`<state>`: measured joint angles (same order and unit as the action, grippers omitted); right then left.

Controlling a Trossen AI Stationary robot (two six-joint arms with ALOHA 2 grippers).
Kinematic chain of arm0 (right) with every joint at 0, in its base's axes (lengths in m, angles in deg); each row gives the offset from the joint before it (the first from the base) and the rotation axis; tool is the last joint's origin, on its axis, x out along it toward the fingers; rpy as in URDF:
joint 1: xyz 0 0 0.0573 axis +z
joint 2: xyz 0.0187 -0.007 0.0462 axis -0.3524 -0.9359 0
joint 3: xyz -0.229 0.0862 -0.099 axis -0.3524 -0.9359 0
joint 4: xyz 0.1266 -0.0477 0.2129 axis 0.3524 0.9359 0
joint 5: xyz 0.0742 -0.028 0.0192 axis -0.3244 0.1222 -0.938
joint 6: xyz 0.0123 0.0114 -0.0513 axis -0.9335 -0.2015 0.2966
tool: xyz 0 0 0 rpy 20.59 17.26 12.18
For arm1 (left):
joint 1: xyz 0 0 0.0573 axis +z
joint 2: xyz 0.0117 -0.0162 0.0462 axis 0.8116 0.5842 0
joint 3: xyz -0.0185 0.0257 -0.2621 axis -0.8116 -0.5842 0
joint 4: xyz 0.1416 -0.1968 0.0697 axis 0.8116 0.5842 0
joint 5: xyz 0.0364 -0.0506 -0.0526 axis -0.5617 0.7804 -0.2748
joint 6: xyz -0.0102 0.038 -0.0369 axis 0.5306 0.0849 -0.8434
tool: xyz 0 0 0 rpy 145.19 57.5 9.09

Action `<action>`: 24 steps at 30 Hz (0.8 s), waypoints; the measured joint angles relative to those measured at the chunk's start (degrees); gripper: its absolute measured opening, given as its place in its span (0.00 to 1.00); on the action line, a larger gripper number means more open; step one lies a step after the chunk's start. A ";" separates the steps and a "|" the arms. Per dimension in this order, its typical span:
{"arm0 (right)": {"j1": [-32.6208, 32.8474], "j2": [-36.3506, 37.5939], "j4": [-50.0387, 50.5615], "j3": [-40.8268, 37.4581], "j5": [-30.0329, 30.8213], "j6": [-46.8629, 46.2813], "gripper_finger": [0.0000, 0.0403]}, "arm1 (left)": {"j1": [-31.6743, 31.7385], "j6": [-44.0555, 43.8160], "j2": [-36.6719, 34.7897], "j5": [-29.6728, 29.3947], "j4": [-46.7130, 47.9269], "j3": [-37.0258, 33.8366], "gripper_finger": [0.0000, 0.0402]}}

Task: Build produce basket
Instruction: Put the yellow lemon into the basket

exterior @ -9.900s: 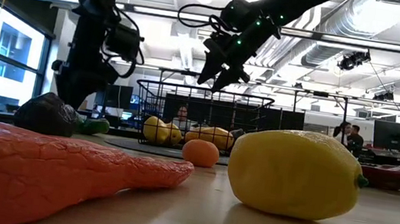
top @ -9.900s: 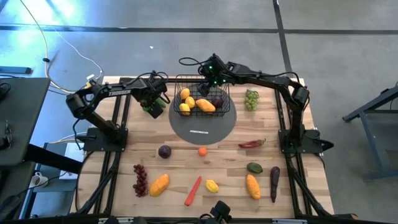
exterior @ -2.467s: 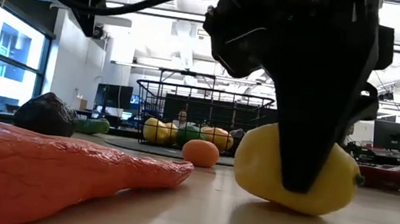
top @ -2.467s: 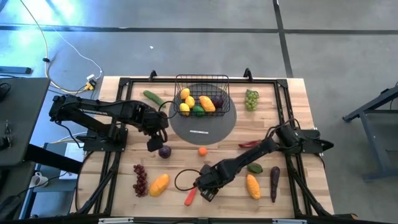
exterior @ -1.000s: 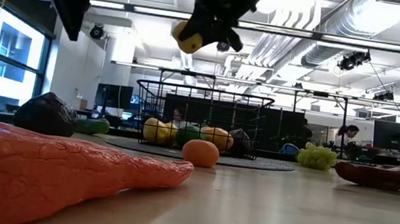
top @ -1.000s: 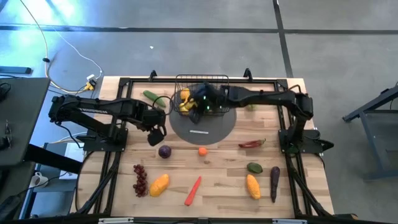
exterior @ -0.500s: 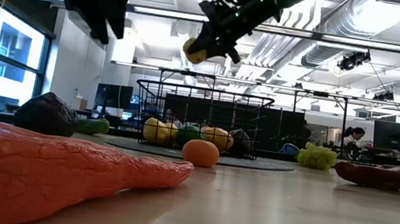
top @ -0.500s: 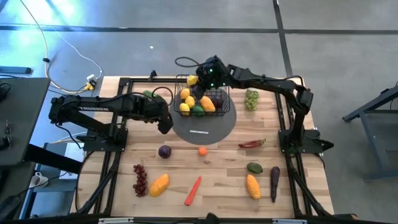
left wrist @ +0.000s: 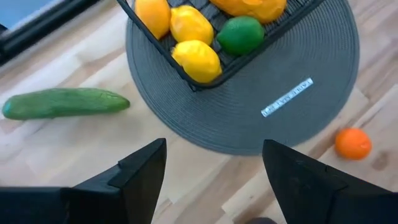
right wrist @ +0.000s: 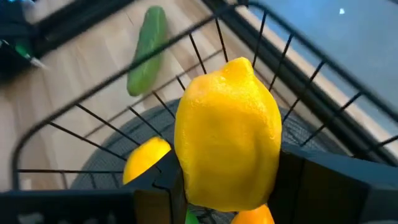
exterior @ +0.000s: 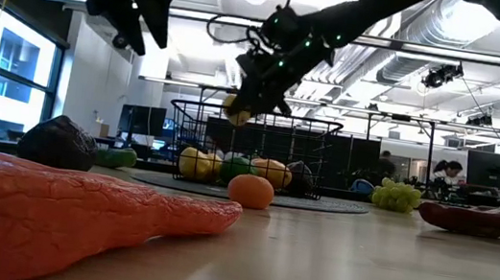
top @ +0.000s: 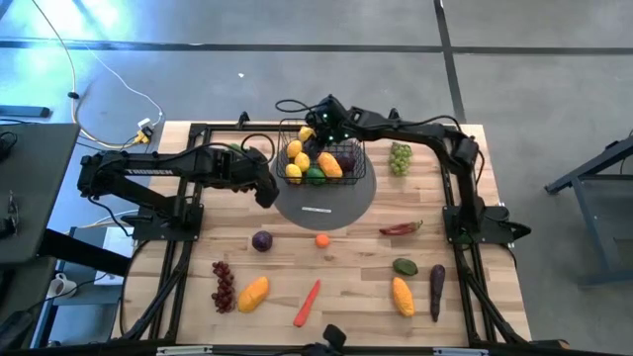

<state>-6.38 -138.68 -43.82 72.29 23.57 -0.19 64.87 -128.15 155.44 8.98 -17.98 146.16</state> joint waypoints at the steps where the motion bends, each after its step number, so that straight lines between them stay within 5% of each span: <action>1: 0.02 -0.53 -0.09 0.00 -0.01 0.01 0.33 | 0.00 -0.45 0.00 0.67 0.03 0.00 0.63; 13: 0.34 -4.99 -0.97 -0.02 0.70 1.45 0.35 | -1.83 -1.29 0.00 5.26 0.07 0.00 0.63; 24: 0.38 -5.71 -1.30 -0.04 0.59 2.35 0.57 | -1.81 -1.22 0.00 8.00 0.18 0.00 0.65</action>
<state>-6.00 -144.39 -45.12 72.24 24.16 2.16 63.05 -129.37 155.44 16.98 -17.80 146.16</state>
